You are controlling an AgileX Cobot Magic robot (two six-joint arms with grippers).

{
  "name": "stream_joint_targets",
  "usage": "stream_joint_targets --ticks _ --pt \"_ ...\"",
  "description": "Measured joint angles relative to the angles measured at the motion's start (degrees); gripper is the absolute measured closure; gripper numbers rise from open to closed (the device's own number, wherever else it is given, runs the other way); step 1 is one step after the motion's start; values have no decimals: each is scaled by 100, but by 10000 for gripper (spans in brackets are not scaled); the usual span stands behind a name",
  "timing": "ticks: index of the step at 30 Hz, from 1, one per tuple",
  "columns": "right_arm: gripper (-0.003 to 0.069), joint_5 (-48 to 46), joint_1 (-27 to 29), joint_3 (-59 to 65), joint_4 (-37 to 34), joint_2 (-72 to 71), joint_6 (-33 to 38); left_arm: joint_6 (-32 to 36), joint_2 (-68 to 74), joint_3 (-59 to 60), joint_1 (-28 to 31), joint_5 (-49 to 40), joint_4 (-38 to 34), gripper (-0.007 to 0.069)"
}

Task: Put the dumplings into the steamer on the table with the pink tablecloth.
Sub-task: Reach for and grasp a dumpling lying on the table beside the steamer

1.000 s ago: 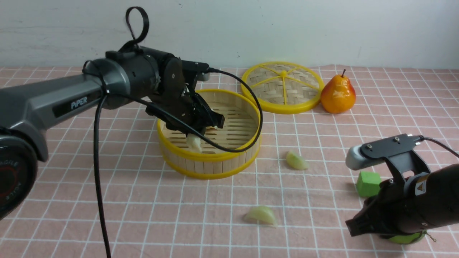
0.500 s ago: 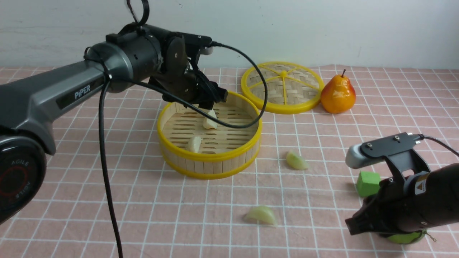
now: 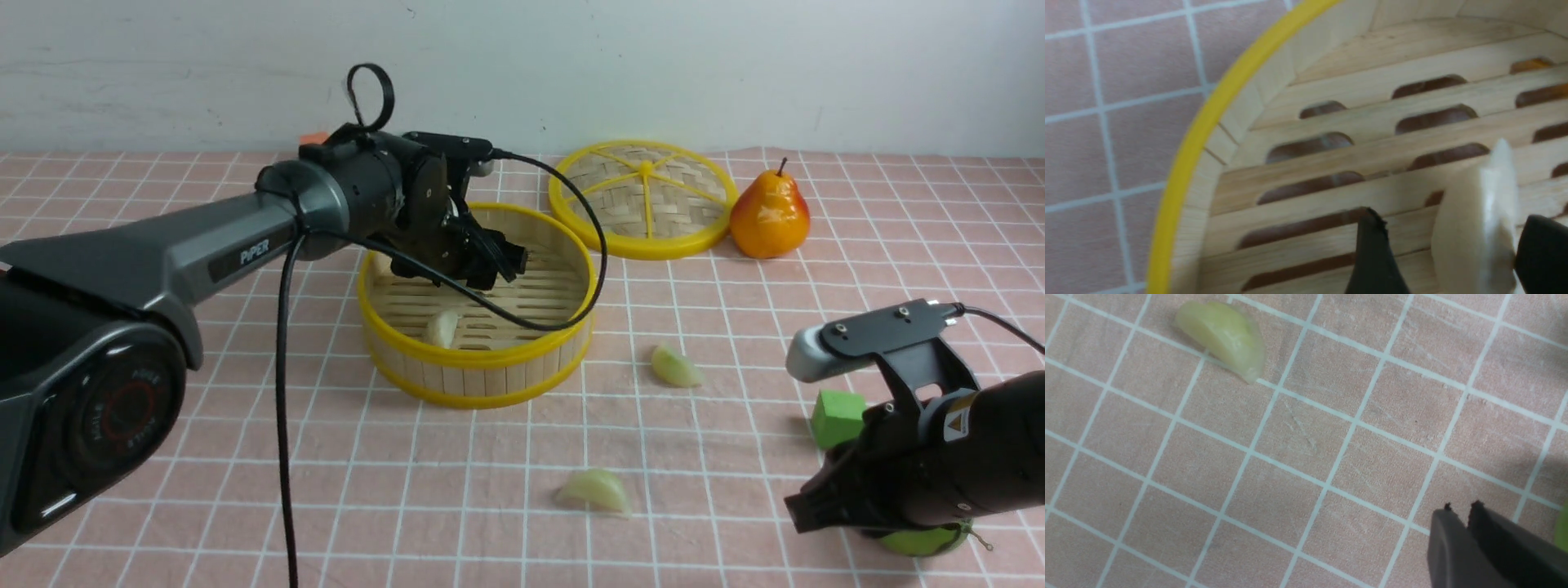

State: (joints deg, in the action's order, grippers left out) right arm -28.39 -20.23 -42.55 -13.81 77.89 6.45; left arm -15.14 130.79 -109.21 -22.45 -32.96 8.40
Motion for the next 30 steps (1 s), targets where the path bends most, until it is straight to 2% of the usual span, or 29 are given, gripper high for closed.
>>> stream_joint_targets --ticks 4,7,15,18,24,26,30 --pt "580 0 0 0 0 0 0 -883 -18 0 0 -53 909 237" --pt "577 0 0 0 0 0 0 -1419 -145 0 0 -210 1265 254" --pt "575 5 0 0 0 0 0 -1518 -861 0 7 -694 1425 258" --pt "575 5 0 0 0 0 0 -1497 -1063 -21 210 -772 1605 265" --pt "571 -6 0 0 -18 0 0 -1746 -637 -28 835 -1095 1423 333" --pt "568 -6 0 0 -18 0 0 -1686 -286 -11 973 -1326 1063 394" --pt "565 -6 0 0 -18 0 0 -1425 -91 7 908 -1561 367 450"
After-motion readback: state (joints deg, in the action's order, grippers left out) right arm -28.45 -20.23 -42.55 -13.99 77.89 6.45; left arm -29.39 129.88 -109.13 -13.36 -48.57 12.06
